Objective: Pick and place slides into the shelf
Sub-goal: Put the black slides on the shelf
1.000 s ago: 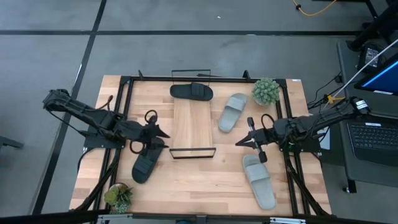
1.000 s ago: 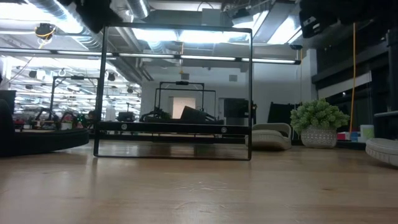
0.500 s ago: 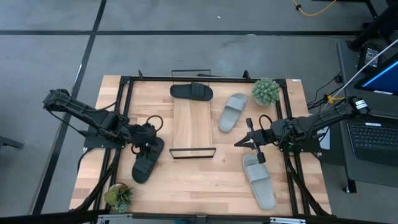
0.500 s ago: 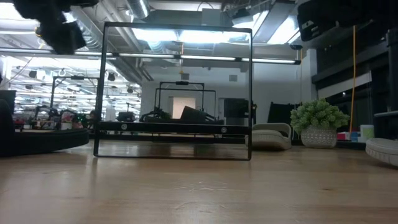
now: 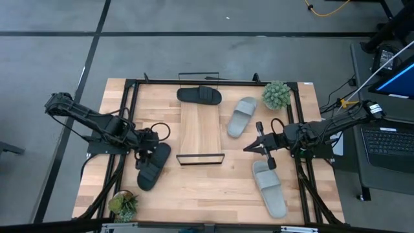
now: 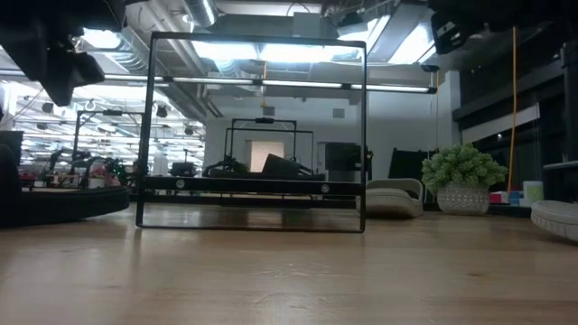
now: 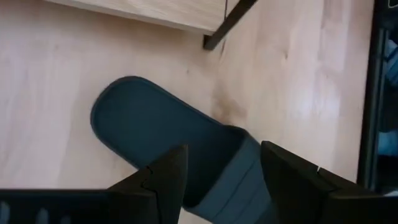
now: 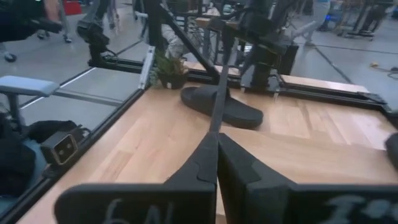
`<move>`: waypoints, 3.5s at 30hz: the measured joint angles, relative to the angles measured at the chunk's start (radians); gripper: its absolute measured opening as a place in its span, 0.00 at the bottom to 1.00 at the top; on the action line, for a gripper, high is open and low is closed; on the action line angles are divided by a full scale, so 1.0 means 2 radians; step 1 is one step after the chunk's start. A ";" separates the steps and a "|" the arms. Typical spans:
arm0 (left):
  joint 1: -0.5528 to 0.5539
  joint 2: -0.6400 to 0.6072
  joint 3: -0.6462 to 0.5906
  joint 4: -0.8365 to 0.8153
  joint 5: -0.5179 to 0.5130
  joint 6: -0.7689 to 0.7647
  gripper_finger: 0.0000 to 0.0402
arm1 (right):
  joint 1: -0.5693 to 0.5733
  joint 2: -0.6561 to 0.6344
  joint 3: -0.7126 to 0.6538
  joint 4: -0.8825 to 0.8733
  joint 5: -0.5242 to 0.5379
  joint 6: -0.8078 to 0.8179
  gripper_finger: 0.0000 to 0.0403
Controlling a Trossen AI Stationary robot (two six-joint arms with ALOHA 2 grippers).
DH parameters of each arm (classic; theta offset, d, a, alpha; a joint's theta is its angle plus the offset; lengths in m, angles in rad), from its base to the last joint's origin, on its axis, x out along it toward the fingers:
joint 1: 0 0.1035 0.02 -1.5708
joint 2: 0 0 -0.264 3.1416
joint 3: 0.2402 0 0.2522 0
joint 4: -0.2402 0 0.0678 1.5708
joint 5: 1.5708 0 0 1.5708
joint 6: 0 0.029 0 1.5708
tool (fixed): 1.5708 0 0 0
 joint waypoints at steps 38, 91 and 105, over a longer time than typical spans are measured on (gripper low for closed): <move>0.001 0.198 0.000 0.007 0.157 0.055 0.47 | 0.000 0.000 0.000 0.000 0.018 -0.008 0.01; 0.126 -0.014 0.025 -0.109 -0.055 -0.003 0.00 | 0.000 0.001 0.000 -0.005 0.018 -0.040 0.01; 0.159 -0.014 0.107 -0.014 -0.194 0.021 0.00 | 0.000 0.001 0.000 -0.005 0.024 -0.066 0.01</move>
